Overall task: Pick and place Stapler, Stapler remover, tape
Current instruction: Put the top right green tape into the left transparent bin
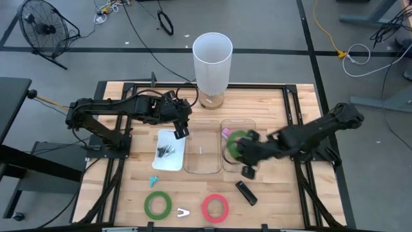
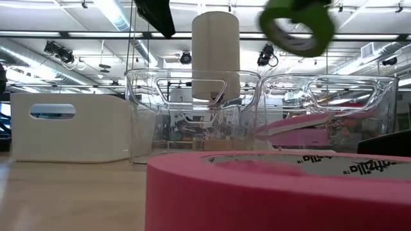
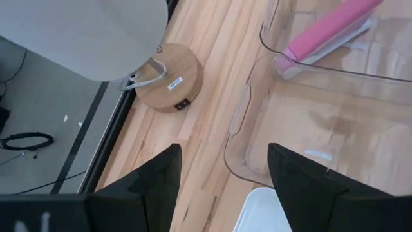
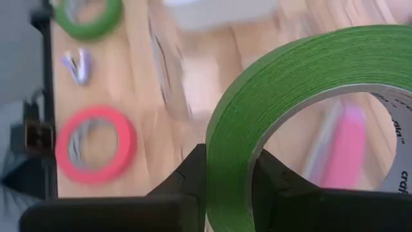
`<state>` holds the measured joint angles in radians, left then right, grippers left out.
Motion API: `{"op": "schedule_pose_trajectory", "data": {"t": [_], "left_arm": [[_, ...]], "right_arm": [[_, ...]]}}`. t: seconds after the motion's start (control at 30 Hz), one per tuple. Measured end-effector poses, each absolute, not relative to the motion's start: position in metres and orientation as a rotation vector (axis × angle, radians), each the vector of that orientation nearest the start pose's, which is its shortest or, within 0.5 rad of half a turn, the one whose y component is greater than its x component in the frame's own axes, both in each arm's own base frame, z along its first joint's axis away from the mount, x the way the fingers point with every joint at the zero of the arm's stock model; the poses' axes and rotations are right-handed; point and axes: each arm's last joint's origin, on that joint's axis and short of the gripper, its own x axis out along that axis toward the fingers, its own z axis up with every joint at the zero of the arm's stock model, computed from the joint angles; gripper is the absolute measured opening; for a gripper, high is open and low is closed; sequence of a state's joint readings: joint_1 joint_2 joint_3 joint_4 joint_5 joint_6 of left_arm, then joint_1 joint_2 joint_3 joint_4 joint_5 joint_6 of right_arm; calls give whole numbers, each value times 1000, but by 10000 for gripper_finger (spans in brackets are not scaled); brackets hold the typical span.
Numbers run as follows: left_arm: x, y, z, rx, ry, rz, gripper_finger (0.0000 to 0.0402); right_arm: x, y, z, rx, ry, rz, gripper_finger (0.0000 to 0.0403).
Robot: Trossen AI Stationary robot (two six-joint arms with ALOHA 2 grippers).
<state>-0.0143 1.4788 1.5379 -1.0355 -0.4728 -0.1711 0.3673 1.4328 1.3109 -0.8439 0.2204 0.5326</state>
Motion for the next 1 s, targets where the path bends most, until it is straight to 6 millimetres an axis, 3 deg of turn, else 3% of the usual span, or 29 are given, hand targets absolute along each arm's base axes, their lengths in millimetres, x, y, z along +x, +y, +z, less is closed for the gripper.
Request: {"op": "schedule_pose_trajectory", "data": {"t": [0.23, 0.47, 0.67, 0.83, 1.0], "left_arm": [[289, 9, 363, 86, 919, 499, 233], [284, 9, 360, 101, 974, 499, 233], [273, 9, 354, 136, 1108, 500, 233], [262, 9, 351, 128, 1213, 529, 233], [261, 9, 351, 129, 1219, 531, 233]], "right_arm": [[336, 70, 295, 157, 951, -75, 64], [391, 78, 297, 81, 949, 26, 64], [415, 82, 280, 58, 1017, 37, 64], [421, 83, 263, 61, 1069, 43, 64], [423, 80, 262, 69, 1055, 43, 64]]}}
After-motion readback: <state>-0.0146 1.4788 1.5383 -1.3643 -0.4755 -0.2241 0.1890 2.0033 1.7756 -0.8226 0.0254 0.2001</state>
